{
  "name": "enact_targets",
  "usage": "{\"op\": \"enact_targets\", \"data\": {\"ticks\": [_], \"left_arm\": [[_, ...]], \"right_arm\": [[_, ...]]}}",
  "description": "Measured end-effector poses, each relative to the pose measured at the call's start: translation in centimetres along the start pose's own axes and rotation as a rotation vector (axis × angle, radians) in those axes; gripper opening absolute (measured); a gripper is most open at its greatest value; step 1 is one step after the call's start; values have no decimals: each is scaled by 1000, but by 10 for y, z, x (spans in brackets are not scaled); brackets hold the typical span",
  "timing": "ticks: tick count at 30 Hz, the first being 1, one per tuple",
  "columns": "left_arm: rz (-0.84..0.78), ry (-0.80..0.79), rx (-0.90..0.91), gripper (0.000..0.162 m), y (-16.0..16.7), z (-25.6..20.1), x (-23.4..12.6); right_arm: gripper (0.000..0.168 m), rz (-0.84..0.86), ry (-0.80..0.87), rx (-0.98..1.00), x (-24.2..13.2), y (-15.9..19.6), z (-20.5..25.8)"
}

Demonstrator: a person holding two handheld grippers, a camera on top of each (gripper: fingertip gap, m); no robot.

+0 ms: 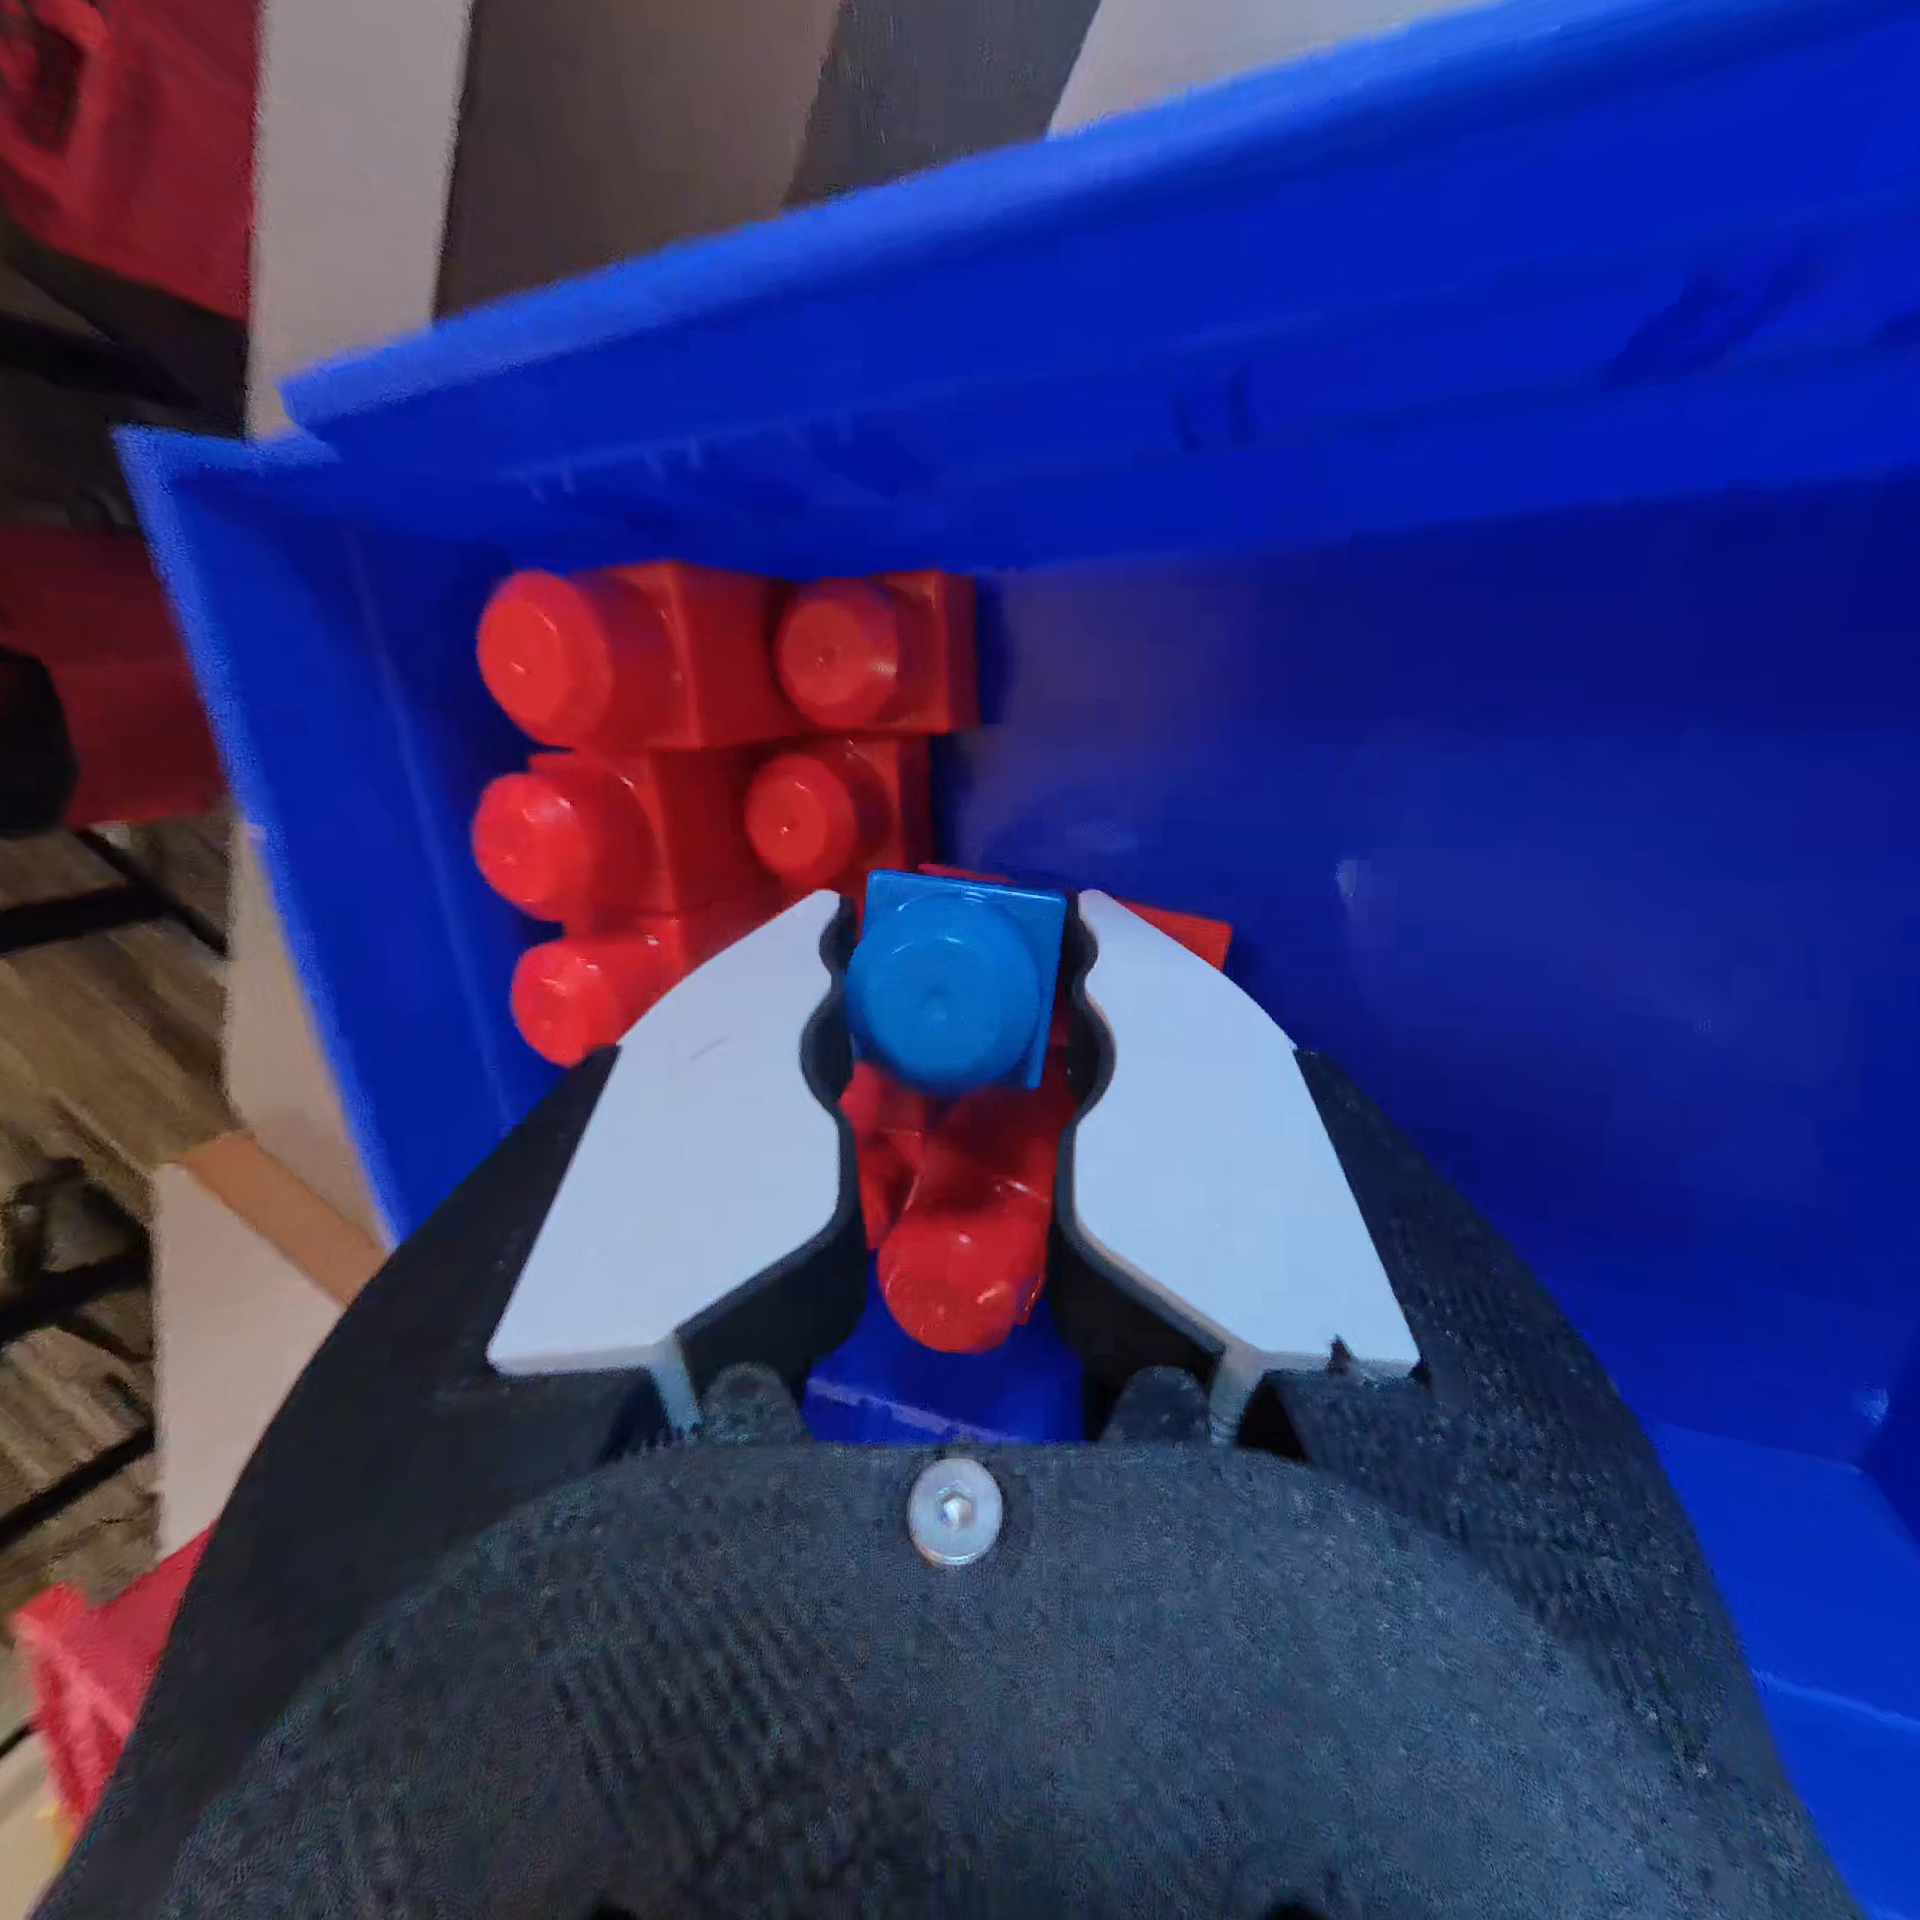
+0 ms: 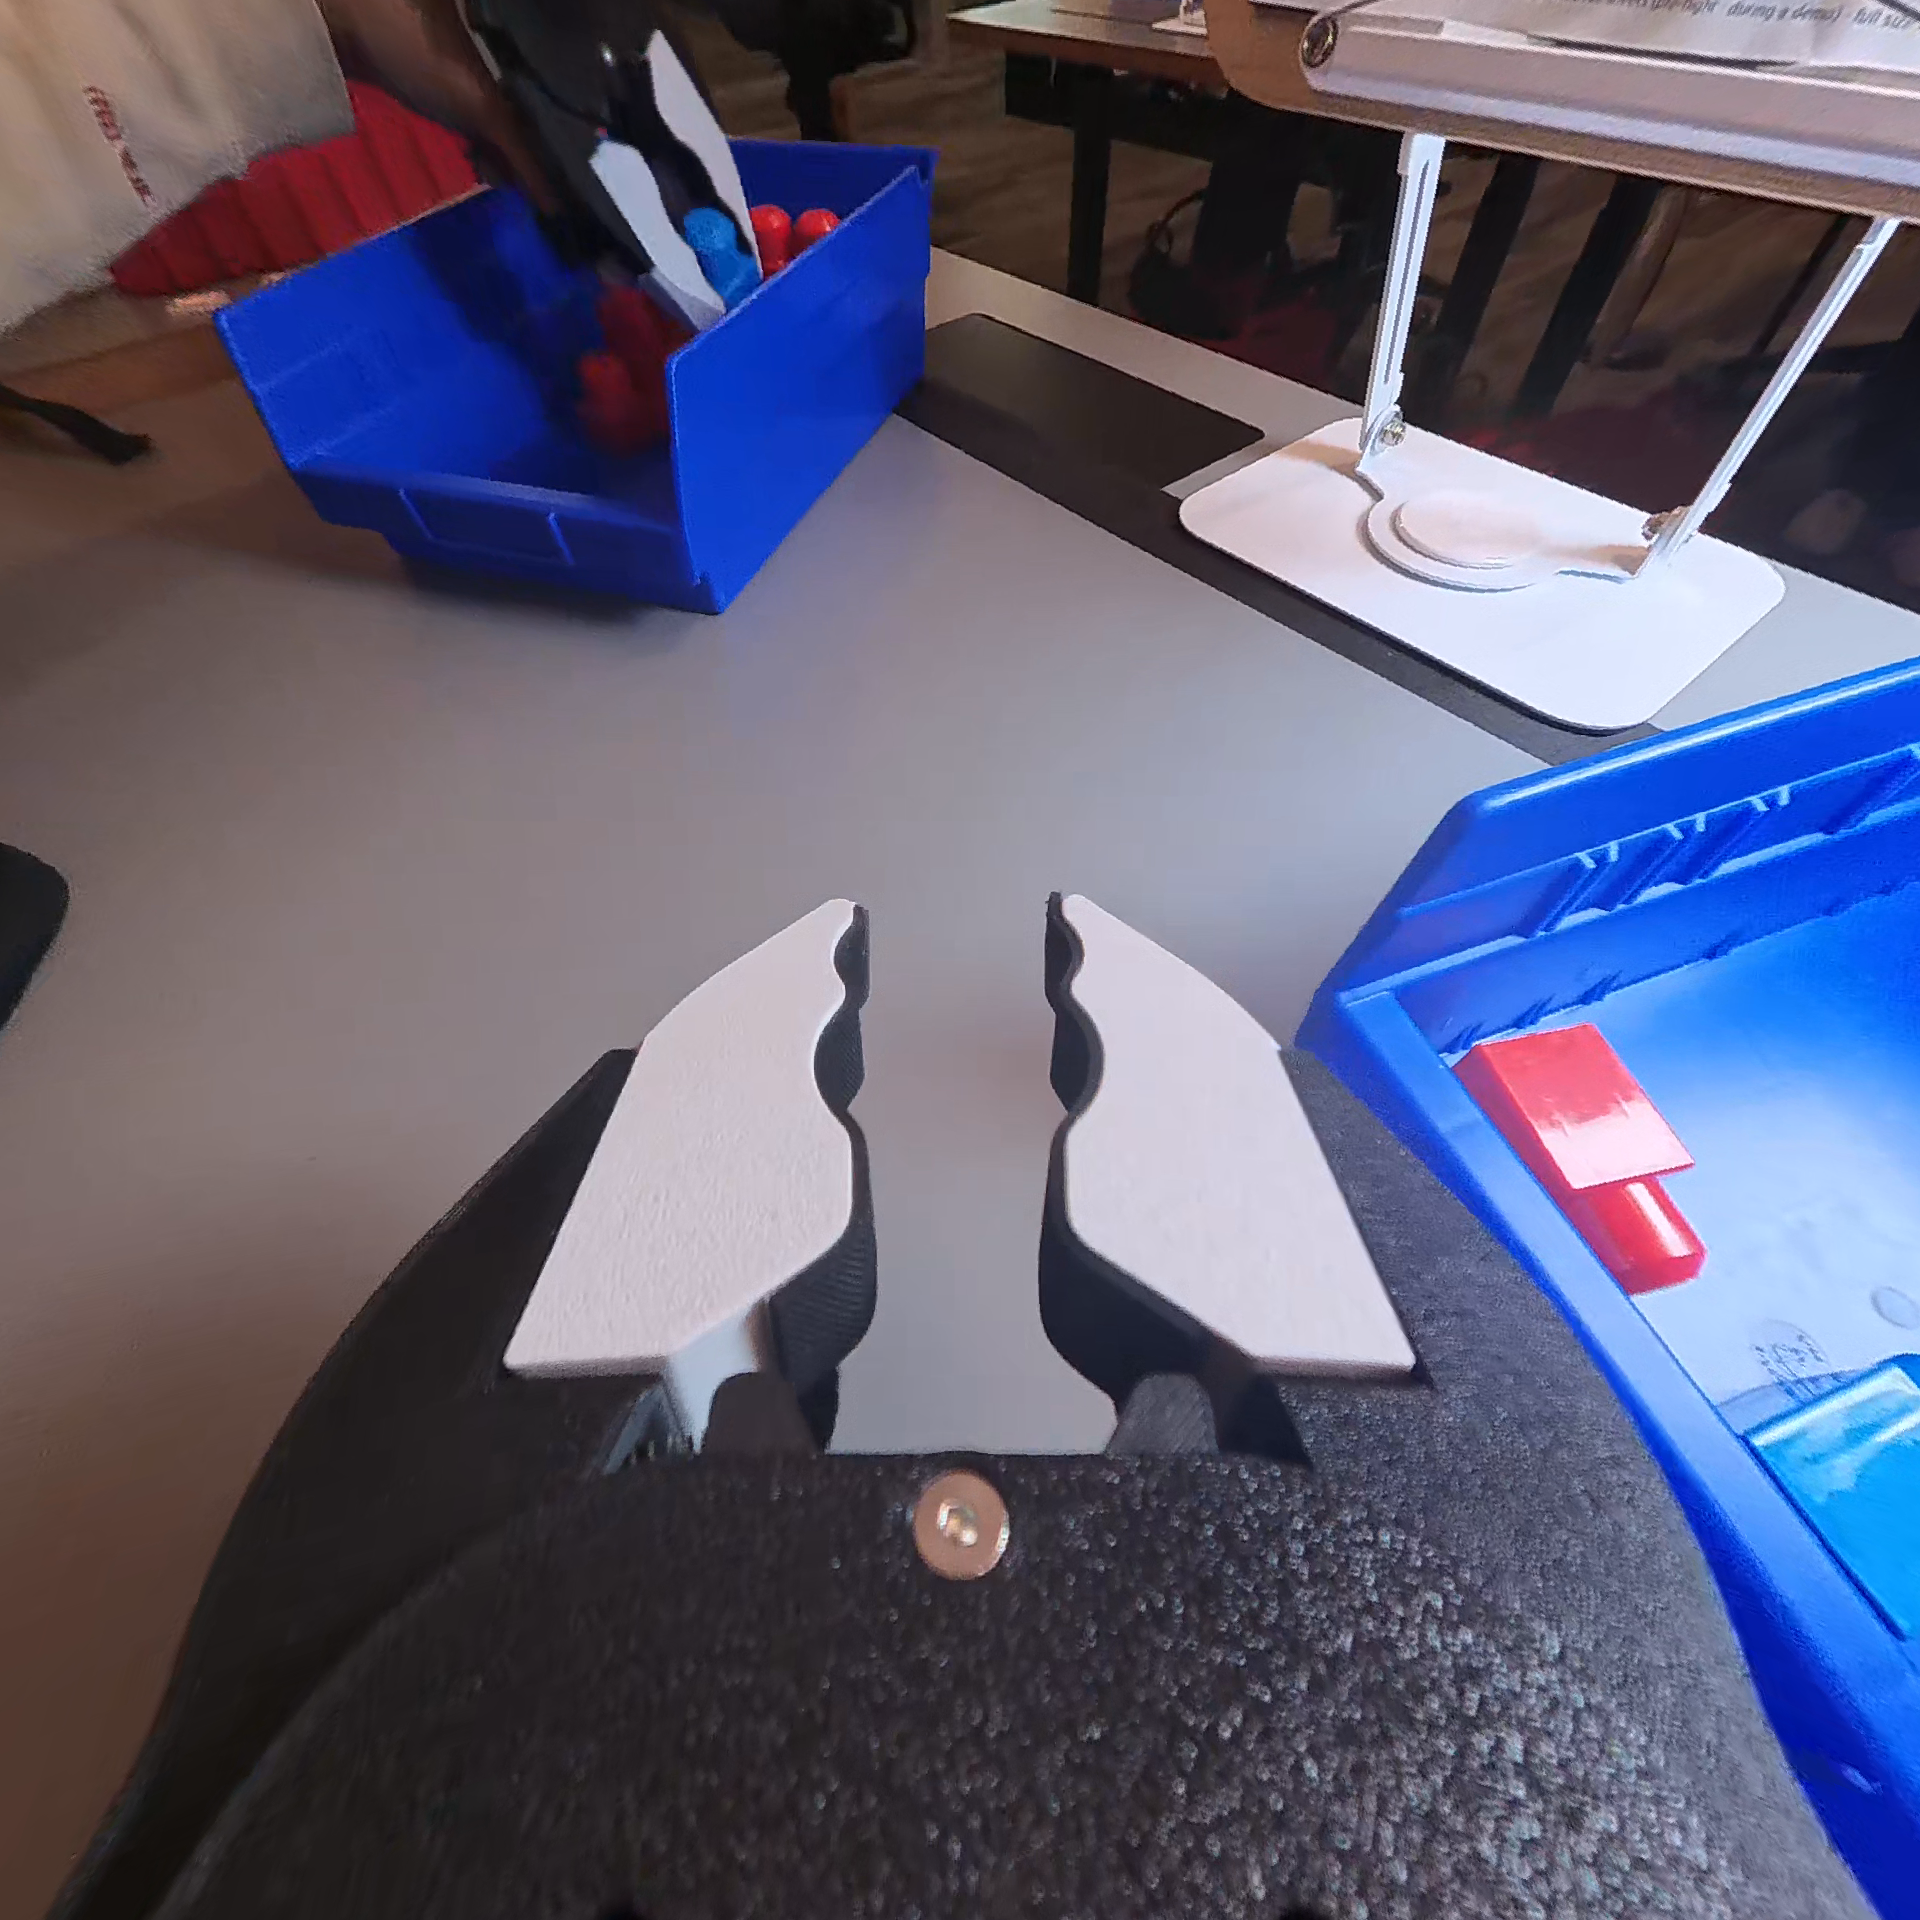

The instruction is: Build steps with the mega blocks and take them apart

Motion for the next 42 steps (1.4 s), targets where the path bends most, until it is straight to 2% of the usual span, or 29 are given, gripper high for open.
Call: {"op": "enact_targets", "data": {"ticks": [5, 8, 12, 15, 18, 21, 22, 23, 24, 27, 30, 33, 38, 42], "left_arm": [[-194, -90, 63, 38, -22, -14, -55], [-468, -68, 76, 38, -51, -44, -106], [-954, 83, 167, 37, -97, -129, -178], [-1253, 221, 282, 37, -117, -210, -215], [-1420, 281, 365, 37, -129, -269, -231], [-1471, 345, 414, 37, -139, -303, -229], [-1461, 348, 431, 37, -143, -311, -225], [-1450, 350, 449, 38, -146, -318, -220], [-1477, 375, 447, 37, -147, -321, -221], [-1465, 381, 448, 37, -147, -323, -219], [-1519, 422, 358, 37, -138, -311, -223], [-1506, 420, 272, 37, -126, -296, -220], [-1381, 470, 106, 37, -118, -305, -180], [-1229, 514, 22, 37, -116, -328, -145]], "right_arm": [[33, -6, -33, 3, 2, 0, 6], [33, -29, -84, 20, 2, -3, 14], [40, -89, -283, 112, 3, -11, 42], [55, -132, -583, 252, -1, -20, 80], [62, -195, -907, 428, -12, -31, 112], [62, -224, -1084, 531, -20, -38, 130], [57, -226, -1113, 538, -21, -39, 135], [45, -230, -1117, 534, -22, -39, 137], [39, -236, -1106, 515, -22, -38, 137], [37, -238, -1057, 425, -24, -35, 132], [37, -243, -1029, 377, -28, -35, 120], [37, -225, -918, 320, -26, -29, 98], [38, -243, -563, 277, -24, -26, 18], [38, -184, -151, 245, -21, -27, -74]]}}
Point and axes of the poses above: each gripper's, where its closed fingertips meet, x out along the fingers, y out of its underside, z = x × y across the jaws, the point moved 5 cm from there along -x, back along the fingers
